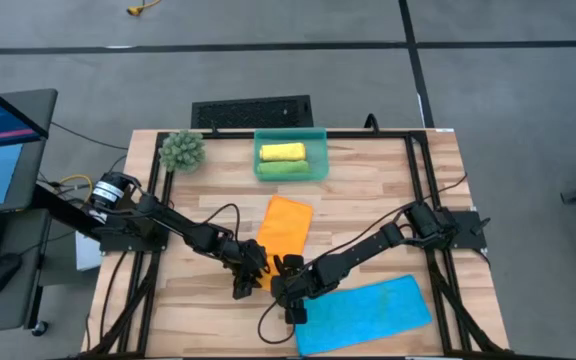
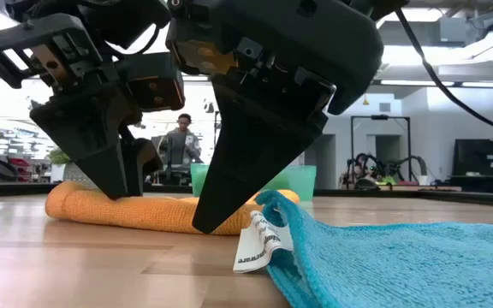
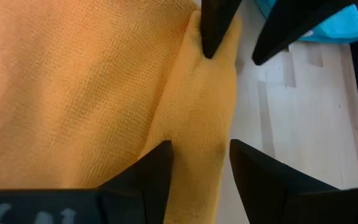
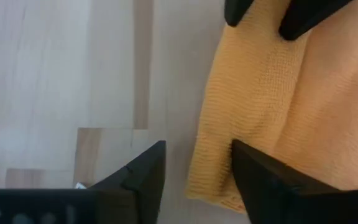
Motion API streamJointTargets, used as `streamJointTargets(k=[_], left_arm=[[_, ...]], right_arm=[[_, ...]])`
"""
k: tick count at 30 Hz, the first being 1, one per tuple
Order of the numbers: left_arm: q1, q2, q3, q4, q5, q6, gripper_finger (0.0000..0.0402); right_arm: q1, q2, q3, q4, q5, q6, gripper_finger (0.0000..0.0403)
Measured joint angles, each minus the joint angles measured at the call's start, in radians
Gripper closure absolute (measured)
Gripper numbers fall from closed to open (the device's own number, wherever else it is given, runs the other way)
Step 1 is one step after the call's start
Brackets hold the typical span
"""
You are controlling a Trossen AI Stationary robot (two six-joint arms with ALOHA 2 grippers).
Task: Roll microfiber towels into tight, uniform cylinder then place into a basket
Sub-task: Roll the orange towel
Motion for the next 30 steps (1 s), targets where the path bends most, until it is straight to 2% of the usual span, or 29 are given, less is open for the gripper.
streamJointTargets(k=[3,10,12,17,20,24,30], left_arm=[[0.0,-0.041,-0.001,-0.022,-0.018,0.024,0.0244],[0.0,-0.184,0.0,-0.203,-0.115,0.055,0.0244],[-0.008,-0.223,0.0,-0.267,-0.131,0.055,0.0244],[-0.064,-0.3,0.0,-0.364,-0.193,0.054,0.0244],[-0.121,-0.32,0.0,-0.368,-0.241,0.051,0.0244],[-0.198,-0.316,0.0,-0.363,-0.339,0.049,0.0244],[-0.256,-0.265,0.001,-0.317,-0.407,0.048,0.0244]], right_arm=[[-0.01,0.001,-0.001,-0.002,-0.005,0.016,0.022],[-0.036,0.002,-0.002,-0.004,-0.011,0.051,0.0359],[-0.039,0.002,-0.002,0.001,-0.013,0.057,0.0387],[-0.043,0.003,-0.003,0.006,-0.021,0.099,0.0381],[-0.043,-0.009,-0.005,0.023,-0.034,0.167,0.0391],[-0.044,-0.01,-0.008,0.111,-0.047,0.258,0.0392],[-0.045,-0.024,-0.008,0.117,-0.039,0.418,0.0397]])
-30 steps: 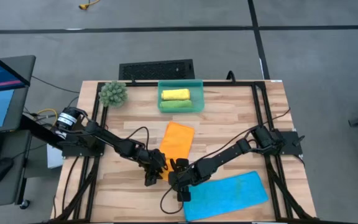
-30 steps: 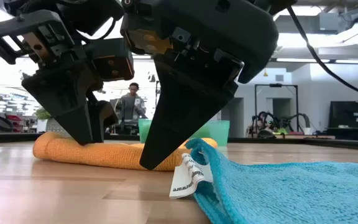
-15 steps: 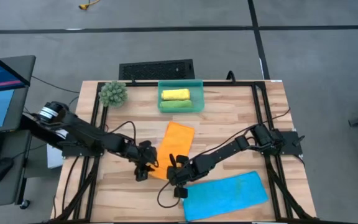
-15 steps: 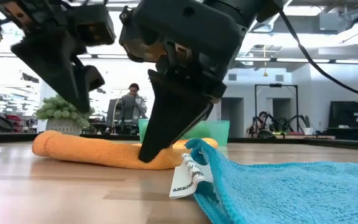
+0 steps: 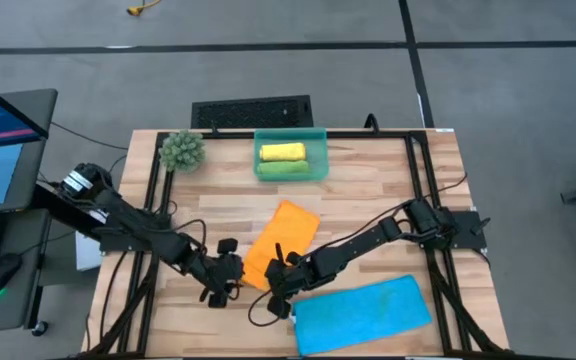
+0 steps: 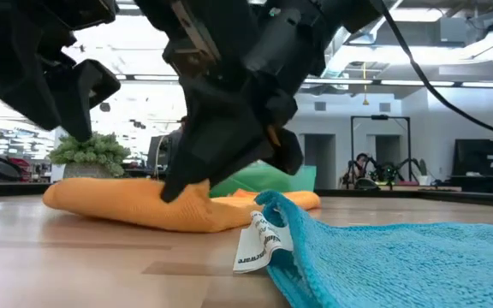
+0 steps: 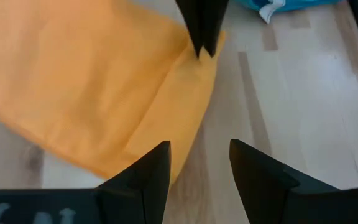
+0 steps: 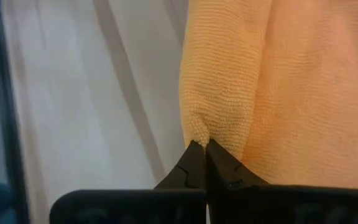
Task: Roll microfiber towels into tight, uniform cylinder then place into a basket
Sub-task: Roll the orange towel
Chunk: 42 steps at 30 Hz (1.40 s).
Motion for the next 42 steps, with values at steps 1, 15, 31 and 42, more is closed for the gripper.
streamJointTargets(k=[1,15,31,42], left_arm=[[-0.003,0.012,0.0,0.011,0.0,0.004,0.0244],[-0.048,0.164,0.001,0.188,-0.006,0.047,0.0244],[-0.005,0.173,0.0,0.195,-0.025,0.107,0.0244],[0.023,0.173,0.0,0.204,-0.106,0.165,0.0244]], right_arm=[[-0.001,0.0,0.0,0.006,0.0,0.022,0.0397],[-0.012,-0.002,0.002,-0.032,0.006,0.339,0.0398],[-0.012,-0.033,0.004,-0.01,0.032,0.443,0.0399],[0.007,-0.033,0.004,-0.007,0.086,0.684,0.0399]])
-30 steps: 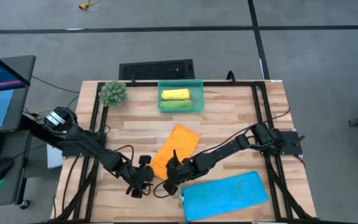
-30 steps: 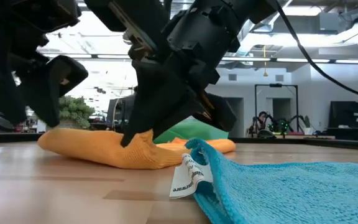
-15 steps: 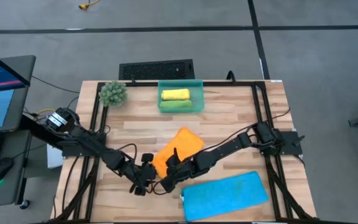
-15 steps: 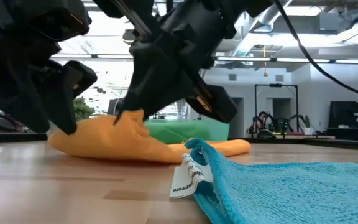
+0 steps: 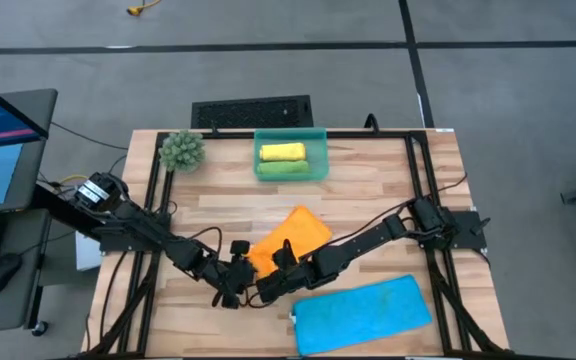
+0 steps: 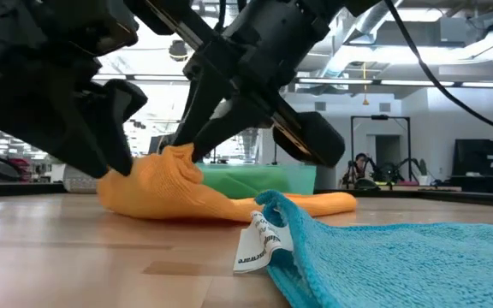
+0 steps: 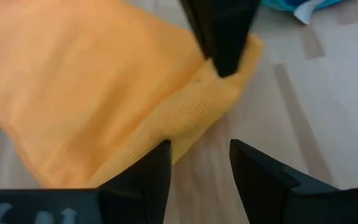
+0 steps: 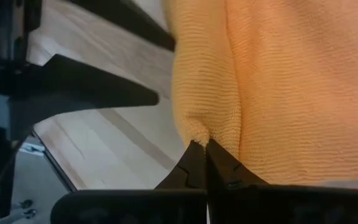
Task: Roll microfiber towels into tight, uniform cylinder then place into a basket
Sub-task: Roll the orange towel
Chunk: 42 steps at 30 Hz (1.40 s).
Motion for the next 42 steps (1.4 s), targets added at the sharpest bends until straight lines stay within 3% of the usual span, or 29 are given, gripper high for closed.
streamJointTargets(k=[19,29,42], left_arm=[[0.14,0.018,0.0,0.006,0.063,0.047,0.0244],[0.162,0.096,0.002,0.059,0.123,-0.033,0.0244],[0.165,0.095,0.002,0.044,0.115,-0.216,0.0244]], right_arm=[[-0.003,0.001,0.0,-0.019,-0.014,0.009,0.0382],[-0.016,0.0,0.0,-0.032,-0.067,-0.009,0.0353],[0.001,-0.14,-0.001,-0.378,-0.003,-0.116,0.0351]])
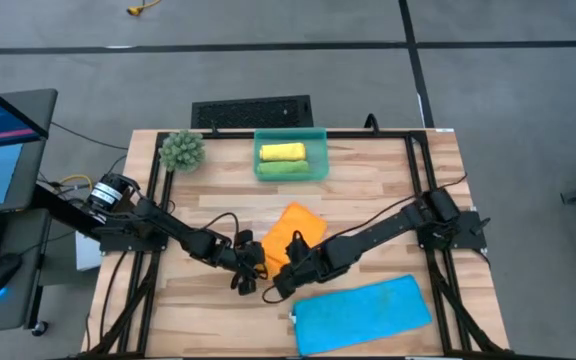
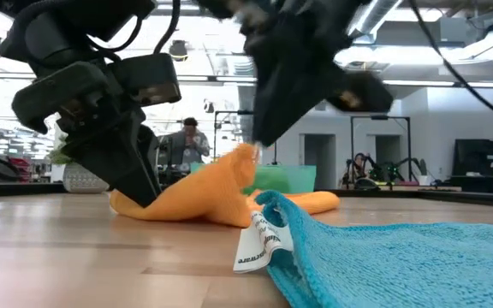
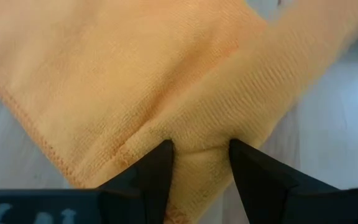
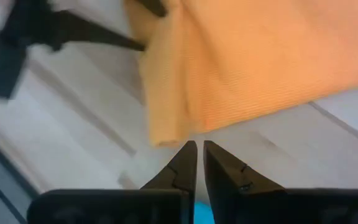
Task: Roll microfiber towels into tight, uniform cylinder then place into a basket
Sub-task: Roll the orange towel
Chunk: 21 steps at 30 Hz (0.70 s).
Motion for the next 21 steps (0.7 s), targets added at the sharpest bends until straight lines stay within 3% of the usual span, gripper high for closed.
streamJointTargets(k=[8,14,21], left_arm=[[0.0,0.0,0.0,-0.002,-0.007,-0.157,0.0244],[0.001,-0.001,0.0,-0.019,0.006,-0.291,0.0244],[0.028,-0.002,0.0,-0.026,0.081,-0.372,0.0244]], right_arm=[[0.002,-0.07,0.0,-0.122,0.064,-0.107,0.0351],[0.057,-0.169,0.001,-0.142,0.184,-0.348,0.0351],[0.119,-0.179,0.0,-0.137,0.183,-0.487,0.035]])
